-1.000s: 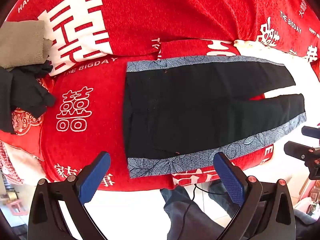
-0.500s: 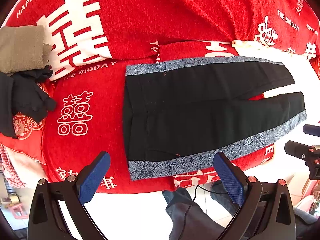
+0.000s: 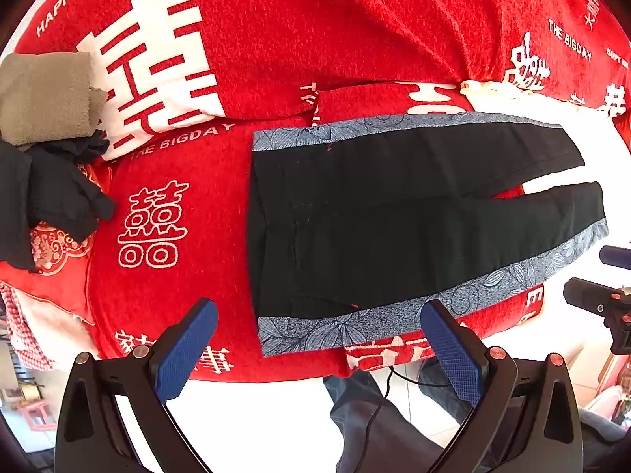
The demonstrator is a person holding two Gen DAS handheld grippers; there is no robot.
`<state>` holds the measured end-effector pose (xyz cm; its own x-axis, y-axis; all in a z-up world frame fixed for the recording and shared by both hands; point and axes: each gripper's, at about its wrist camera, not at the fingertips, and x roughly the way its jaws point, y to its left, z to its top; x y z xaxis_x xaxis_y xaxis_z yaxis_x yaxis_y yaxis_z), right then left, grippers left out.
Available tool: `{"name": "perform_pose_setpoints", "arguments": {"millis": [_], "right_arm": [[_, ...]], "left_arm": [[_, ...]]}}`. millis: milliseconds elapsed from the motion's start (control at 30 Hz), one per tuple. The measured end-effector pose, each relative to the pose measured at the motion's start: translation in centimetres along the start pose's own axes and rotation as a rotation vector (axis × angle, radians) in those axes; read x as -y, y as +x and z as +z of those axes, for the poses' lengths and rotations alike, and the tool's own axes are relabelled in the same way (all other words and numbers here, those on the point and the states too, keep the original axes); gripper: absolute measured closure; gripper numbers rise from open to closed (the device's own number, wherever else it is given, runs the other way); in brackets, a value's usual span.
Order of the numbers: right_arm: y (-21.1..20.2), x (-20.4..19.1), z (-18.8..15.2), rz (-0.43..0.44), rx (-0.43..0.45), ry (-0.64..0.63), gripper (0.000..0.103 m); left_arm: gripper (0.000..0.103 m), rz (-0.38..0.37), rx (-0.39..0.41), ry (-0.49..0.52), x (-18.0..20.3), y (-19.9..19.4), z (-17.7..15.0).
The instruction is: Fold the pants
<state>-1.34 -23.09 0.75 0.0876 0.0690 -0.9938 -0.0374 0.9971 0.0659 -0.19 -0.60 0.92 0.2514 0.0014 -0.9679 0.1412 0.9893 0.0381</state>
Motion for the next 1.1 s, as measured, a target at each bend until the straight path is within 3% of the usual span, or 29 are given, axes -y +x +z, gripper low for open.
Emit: {"name": "perform_pose_setpoints", "arguments": {"millis": [767,1100], "right_arm": [[0.3,0.5,0.8,0.014,0.0,0.013,0.0],[0.7,1.6,1.3,0.062,0.001,0.033,0.0]], "left_arm": [[0.0,0.047,0.017,0.017,0.4,0.0,0.7],[0.0,0.065,0.015,0.028,1.0,-0.1,1.5]]}}
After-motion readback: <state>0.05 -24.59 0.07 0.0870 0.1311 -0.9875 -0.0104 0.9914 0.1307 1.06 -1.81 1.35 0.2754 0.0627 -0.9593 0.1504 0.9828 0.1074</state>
